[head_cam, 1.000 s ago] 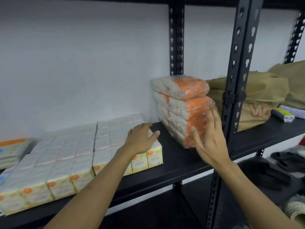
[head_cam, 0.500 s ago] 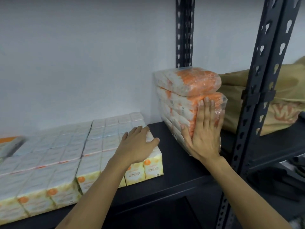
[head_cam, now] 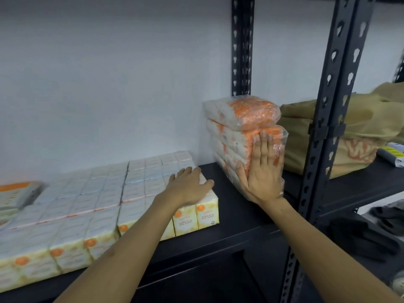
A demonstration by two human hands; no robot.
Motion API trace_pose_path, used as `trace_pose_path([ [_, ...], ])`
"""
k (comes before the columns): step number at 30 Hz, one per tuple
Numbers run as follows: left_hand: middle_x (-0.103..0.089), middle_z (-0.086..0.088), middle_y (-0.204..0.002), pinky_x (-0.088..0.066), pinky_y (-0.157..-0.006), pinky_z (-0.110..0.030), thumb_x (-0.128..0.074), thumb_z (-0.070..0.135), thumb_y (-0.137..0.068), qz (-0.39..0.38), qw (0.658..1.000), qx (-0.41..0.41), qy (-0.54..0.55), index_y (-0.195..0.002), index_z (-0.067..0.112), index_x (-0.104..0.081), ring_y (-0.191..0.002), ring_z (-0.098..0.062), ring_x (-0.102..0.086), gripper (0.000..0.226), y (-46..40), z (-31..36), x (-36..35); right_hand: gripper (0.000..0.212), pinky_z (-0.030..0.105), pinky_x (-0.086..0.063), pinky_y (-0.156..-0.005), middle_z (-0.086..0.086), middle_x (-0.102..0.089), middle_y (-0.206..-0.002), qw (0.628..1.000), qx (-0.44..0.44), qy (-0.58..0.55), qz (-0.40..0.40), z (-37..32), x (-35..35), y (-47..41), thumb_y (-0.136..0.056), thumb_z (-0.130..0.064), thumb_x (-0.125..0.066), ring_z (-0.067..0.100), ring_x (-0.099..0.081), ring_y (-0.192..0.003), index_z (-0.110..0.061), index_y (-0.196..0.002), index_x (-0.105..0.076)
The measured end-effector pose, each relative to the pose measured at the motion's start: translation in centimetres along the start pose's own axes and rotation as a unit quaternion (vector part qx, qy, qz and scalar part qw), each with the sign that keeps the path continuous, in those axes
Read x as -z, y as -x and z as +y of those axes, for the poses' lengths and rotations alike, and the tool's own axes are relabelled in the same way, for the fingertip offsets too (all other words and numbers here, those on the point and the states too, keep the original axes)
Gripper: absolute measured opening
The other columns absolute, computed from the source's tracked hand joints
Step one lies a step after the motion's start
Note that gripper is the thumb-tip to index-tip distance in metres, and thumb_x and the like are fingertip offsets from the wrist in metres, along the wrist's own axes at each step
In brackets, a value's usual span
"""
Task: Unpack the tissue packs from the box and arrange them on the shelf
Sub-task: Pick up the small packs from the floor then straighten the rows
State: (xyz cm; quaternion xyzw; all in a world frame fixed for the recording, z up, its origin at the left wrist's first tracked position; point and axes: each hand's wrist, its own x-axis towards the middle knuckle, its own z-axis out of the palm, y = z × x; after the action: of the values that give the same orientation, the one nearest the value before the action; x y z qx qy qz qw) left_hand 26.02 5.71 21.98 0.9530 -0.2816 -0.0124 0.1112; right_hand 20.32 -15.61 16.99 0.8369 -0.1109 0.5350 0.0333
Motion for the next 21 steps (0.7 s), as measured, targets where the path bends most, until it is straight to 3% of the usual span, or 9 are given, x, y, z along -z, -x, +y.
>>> trace_pose_path([
  [2, -0.034, -0.006, -0.163, -0.026, -0.121, -0.051, -0.033, 0.068, -0.100, -0.002, 0.999, -0.004, 0.039, -0.159, 0.024, -0.023, -0.148, -0.029, -0.034, 0.075, 0.0, 0.7, 1.4, 0.082, 0.060, -0.010, -0.122, 0.013, -0.004, -0.169, 0.999, 0.005, -0.021, -0.030, -0.2, 1.4, 0.2, -0.100, -0.050, -0.042, 0.027, -0.002, -0.157, -0.002, -0.160, -0.011],
  [5, -0.030, -0.003, -0.165, -0.028, -0.120, -0.044, -0.029, 0.074, -0.097, 0.011, 0.969, -0.008, 0.248, -0.161, 0.030, -0.015, -0.148, -0.026, -0.035, 0.079, -0.5, 2.6, 3.7, 0.076, 0.059, -0.008, -0.123, 0.007, -0.012, -0.169, 0.998, 0.011, -0.067, -0.019, 0.1, 3.6, 0.3, -0.100, -0.049, -0.041, 0.022, -0.009, -0.156, -0.007, -0.160, -0.020],
  [9, -0.014, 0.004, -0.169, -0.022, -0.119, -0.059, -0.022, 0.086, -0.089, -0.005, 0.862, 0.021, 0.507, -0.162, 0.038, -0.005, -0.154, -0.032, -0.021, 0.089, -3.0, 6.1, 5.8, 0.077, 0.062, -0.006, -0.122, 0.011, -0.011, -0.169, 0.997, 0.000, -0.079, 0.007, 0.9, 4.3, 0.2, -0.098, -0.047, -0.042, 0.028, -0.008, -0.156, -0.005, -0.159, -0.020],
  [12, -0.031, -0.008, -0.163, -0.028, -0.113, -0.065, -0.025, 0.095, -0.079, -0.025, 0.765, 0.075, 0.639, -0.162, 0.036, -0.015, -0.146, -0.041, -0.034, 0.101, -7.3, 7.2, 5.3, 0.080, 0.067, -0.003, -0.120, 0.013, -0.003, -0.169, 0.996, -0.008, -0.086, -0.002, 1.0, 3.2, -0.5, -0.098, -0.052, -0.039, 0.032, -0.001, -0.156, -0.009, -0.160, -0.014],
  [14, -0.047, -0.010, -0.154, -0.032, -0.107, -0.072, -0.038, 0.110, -0.045, -0.080, 0.715, 0.076, 0.690, -0.157, 0.046, -0.025, -0.134, -0.045, -0.049, 0.129, -11.6, 6.3, 3.9, 0.077, 0.069, -0.002, -0.119, 0.013, -0.004, -0.169, 0.997, -0.011, -0.071, 0.005, 0.9, 2.2, -1.1, -0.098, -0.056, -0.034, 0.033, -0.003, -0.156, -0.015, -0.161, -0.016],
  [16, -0.049, -0.007, -0.153, -0.031, -0.103, -0.076, -0.045, 0.112, -0.024, -0.093, 0.714, 0.079, 0.689, -0.152, 0.055, -0.028, -0.132, -0.044, -0.052, 0.142, -18.1, 4.5, 1.2, 0.076, 0.072, -0.004, -0.117, 0.014, -0.006, -0.169, 0.998, -0.012, -0.054, 0.010, 0.8, 1.1, -1.1, -0.097, -0.056, -0.036, 0.034, -0.005, -0.156, -0.017, -0.160, -0.019],
  [18, -0.048, -0.006, -0.154, -0.035, -0.103, -0.073, -0.047, 0.112, -0.024, -0.068, 0.746, 0.084, 0.657, -0.149, 0.058, -0.031, -0.134, -0.042, -0.051, 0.137, -21.3, 4.3, -0.7, 0.078, 0.074, -0.008, -0.115, 0.016, -0.009, -0.168, 0.999, 0.003, -0.038, 0.019, 0.8, 0.2, -0.7, -0.095, -0.055, -0.040, 0.037, -0.008, -0.155, -0.016, -0.160, -0.020],
  [21, -0.054, -0.005, -0.149, -0.039, -0.102, -0.071, -0.050, 0.110, -0.033, -0.041, 0.731, 0.056, 0.678, -0.142, 0.061, -0.040, -0.127, -0.043, -0.058, 0.121, -23.6, 5.2, -2.5, 0.080, 0.072, -0.008, -0.116, 0.016, -0.008, -0.168, 0.999, 0.012, -0.045, 0.023, 1.0, -0.5, -0.5, -0.094, -0.055, -0.040, 0.037, -0.007, -0.155, -0.019, -0.160, -0.015],
])
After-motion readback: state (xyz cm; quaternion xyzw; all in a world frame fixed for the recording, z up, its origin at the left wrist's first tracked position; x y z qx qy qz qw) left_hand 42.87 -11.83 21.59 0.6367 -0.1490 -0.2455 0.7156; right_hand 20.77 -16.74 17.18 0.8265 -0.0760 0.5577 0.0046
